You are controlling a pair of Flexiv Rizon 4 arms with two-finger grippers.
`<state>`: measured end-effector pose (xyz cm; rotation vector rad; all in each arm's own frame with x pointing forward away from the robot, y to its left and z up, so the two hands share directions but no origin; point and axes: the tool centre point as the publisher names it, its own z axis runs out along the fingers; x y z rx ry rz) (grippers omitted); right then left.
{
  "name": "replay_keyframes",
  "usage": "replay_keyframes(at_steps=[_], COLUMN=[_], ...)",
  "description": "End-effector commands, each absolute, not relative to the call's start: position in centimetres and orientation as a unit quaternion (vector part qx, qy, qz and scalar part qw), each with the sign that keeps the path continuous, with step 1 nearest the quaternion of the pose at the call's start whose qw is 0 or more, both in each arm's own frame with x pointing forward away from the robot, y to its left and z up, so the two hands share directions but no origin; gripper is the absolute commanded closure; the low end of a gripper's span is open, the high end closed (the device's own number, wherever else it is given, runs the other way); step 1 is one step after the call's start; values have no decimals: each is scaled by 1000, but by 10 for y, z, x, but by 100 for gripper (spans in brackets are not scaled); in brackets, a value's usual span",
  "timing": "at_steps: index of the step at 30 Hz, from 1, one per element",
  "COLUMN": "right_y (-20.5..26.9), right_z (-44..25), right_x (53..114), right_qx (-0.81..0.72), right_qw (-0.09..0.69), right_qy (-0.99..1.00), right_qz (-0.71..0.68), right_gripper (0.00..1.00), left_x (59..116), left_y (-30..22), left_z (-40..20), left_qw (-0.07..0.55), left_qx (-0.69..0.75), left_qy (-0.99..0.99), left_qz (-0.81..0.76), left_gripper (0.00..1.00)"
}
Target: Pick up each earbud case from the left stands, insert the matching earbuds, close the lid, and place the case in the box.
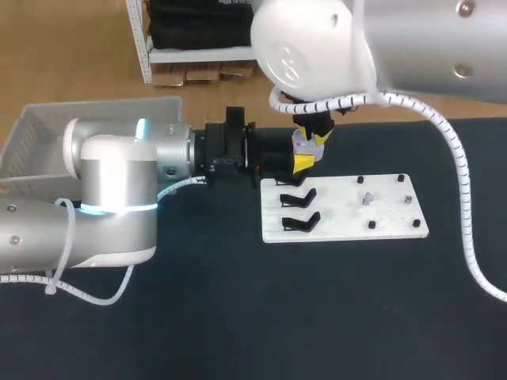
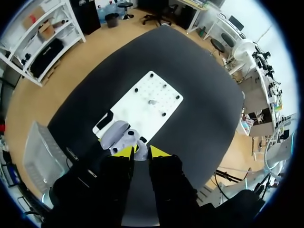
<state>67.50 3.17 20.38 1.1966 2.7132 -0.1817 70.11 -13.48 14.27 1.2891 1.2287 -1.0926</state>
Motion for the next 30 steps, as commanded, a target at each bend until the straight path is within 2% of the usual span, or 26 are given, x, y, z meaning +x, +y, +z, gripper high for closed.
replay_keyframes(at_steps=[1, 30], right_y=[33, 35], right_z=[202, 195], right_x=[678, 685], right_qx=[404, 414], right_qw=[84, 71], right_qy=[909, 906], right_qz=[-60, -53], right_gripper=[100, 100], left_x=[700, 700], left_y=[-135, -135], left_z=[141, 141], left_qw=[507, 507], left_qx=[531, 531], left_qy=[507, 507], left_qz=[-451, -451], left_gripper=[100, 100])
